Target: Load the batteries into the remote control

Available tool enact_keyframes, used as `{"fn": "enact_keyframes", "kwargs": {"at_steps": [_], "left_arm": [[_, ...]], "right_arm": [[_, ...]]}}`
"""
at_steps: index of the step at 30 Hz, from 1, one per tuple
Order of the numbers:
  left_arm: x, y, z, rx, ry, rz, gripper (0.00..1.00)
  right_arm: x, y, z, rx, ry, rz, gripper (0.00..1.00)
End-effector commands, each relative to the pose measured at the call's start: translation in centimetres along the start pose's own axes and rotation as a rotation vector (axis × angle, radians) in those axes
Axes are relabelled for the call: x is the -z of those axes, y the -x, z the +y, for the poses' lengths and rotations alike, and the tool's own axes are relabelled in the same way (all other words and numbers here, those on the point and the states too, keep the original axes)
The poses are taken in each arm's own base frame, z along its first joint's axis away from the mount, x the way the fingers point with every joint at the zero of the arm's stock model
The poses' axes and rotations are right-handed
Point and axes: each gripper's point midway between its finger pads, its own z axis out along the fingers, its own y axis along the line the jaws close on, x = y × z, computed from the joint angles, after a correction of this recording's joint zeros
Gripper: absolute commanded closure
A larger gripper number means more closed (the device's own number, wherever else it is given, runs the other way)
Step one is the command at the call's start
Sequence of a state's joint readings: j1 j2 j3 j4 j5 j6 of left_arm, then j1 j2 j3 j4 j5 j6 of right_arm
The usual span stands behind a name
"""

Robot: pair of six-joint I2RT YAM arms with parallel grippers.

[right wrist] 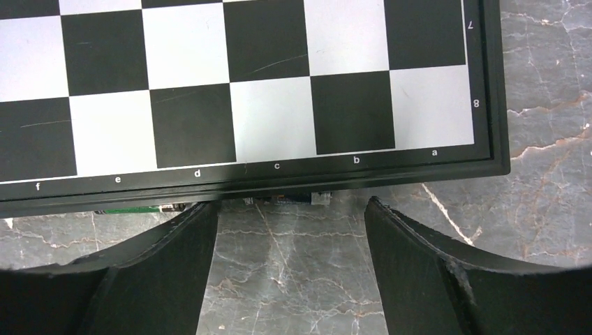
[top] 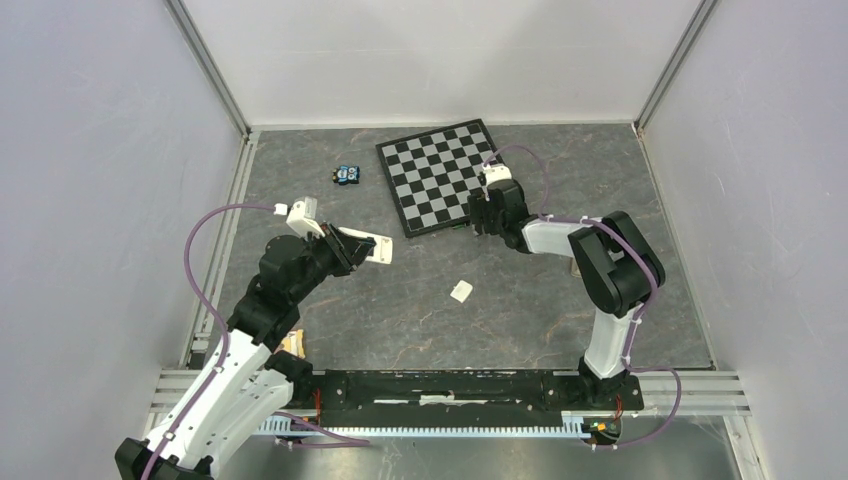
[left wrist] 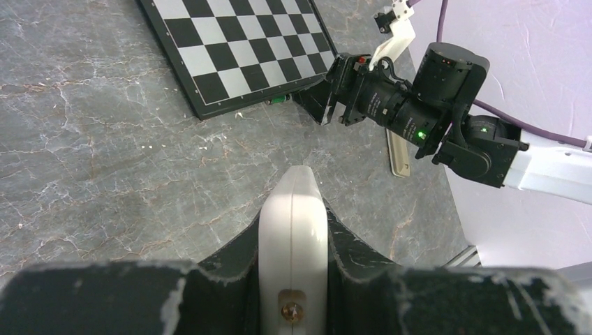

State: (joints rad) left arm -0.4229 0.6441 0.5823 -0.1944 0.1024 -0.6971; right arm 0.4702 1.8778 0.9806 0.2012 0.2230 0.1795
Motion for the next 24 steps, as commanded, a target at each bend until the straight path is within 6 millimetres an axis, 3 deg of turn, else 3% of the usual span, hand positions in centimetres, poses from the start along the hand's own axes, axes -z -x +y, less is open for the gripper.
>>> {"fn": "enact_keyframes", "kwargs": {"at_steps": [1, 4, 8, 11, 16, 24], "left_arm": [[0.3, 1.3, -0.8, -0.043, -0.022, -0.035, 0.98], [0.4, 1.2, -0.8, -0.042, -0.023, -0.034, 0.98], [0.4, 1.2, -0.8, -0.043, -0.023, -0.031, 0.98], [0.4, 1.1, -0.8, -0.044, -0.022, -0.03, 0.98], [0.5, 1.2, -0.7, -0.043, -0.02, -0.033, 0.98], [0.1, 0.9, -0.7, -0.033, -0.025, -0.025, 0.98]], "right_arm": [[-1.2, 1.1, 0.3, -0.041, 0.02, -0.026, 0.2], [-1.6, 0.8, 0.1, -0.059, 0.023, -0.008, 0.29], [-1.5, 0.2, -0.1, -0.062, 0.016, 0.005, 0.52], [-1.0, 0.1, -0.5, -0.059, -0.001, 0.011, 0.63], [1.1, -0.5, -0.6, -0.046, 0.021, 0.041, 0.66], [6.0, -4.1, 0.2, 0.091, 0.165, 0.171, 0.63]]}}
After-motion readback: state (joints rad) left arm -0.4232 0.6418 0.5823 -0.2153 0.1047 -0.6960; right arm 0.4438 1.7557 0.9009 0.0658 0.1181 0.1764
